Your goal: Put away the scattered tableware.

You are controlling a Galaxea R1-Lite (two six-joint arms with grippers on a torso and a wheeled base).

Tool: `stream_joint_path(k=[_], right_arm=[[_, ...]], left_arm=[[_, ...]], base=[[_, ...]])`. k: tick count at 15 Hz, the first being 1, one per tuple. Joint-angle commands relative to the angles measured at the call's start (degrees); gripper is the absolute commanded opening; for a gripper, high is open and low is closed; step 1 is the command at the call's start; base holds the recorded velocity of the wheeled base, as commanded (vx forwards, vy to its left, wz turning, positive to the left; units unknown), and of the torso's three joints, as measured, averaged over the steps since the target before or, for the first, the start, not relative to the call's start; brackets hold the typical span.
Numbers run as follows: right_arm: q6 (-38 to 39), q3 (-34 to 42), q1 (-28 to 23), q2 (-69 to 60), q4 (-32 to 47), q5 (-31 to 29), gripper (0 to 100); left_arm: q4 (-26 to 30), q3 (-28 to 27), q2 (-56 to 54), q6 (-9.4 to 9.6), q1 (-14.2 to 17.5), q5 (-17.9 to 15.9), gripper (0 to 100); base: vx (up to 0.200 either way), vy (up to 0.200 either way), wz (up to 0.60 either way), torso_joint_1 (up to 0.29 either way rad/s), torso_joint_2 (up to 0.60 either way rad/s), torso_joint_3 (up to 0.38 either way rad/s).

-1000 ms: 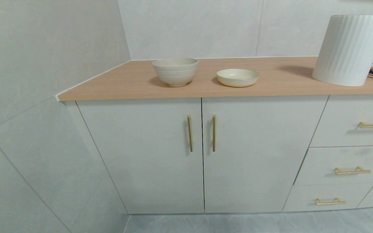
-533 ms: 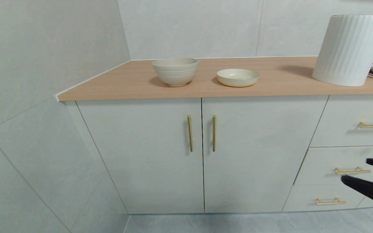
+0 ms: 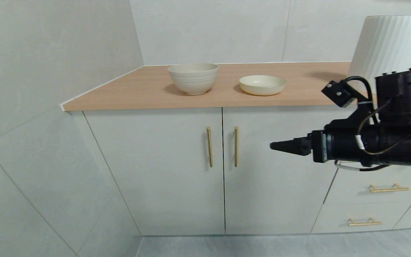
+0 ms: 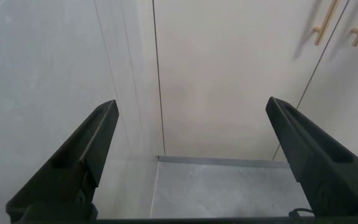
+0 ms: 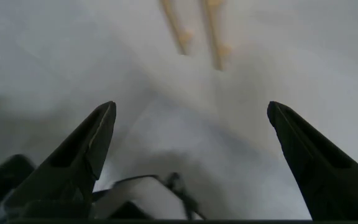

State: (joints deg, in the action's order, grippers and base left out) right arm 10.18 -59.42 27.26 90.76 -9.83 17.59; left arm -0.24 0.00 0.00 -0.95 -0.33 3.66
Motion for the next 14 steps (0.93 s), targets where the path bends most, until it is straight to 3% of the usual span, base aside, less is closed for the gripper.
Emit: stream_joint_path(k=[1, 5, 10, 14], right_arm=[[2.30, -8.52, 0.95, 12.25, -0.11, 2.89, 100], [4.59, -14.15, 2.36, 21.39, -1.16, 3.06, 100], [10.12, -13.80, 2.98, 27.98, -14.78, 2.71, 100], [11.18, -12.48, 3.68, 30.09, -20.23, 2.62, 100]], left_arm=[[-0.02, 0.00, 0.00, -0.02, -0.02, 0.03, 100], [-0.02, 0.00, 0.00, -0.02, -0.02, 0.03, 100], [-0.02, 0.00, 0.00, -0.02, -0.02, 0.03, 100], [-0.02, 0.00, 0.00, -0.02, -0.02, 0.03, 100]], base=[[0.000, 0.000, 0.00, 0.000, 0.00, 0.000], [0.000, 0.000, 0.00, 0.000, 0.00, 0.000], [0.000, 0.000, 0.00, 0.000, 0.00, 0.000], [0.000, 0.000, 0.00, 0.000, 0.00, 0.000]])
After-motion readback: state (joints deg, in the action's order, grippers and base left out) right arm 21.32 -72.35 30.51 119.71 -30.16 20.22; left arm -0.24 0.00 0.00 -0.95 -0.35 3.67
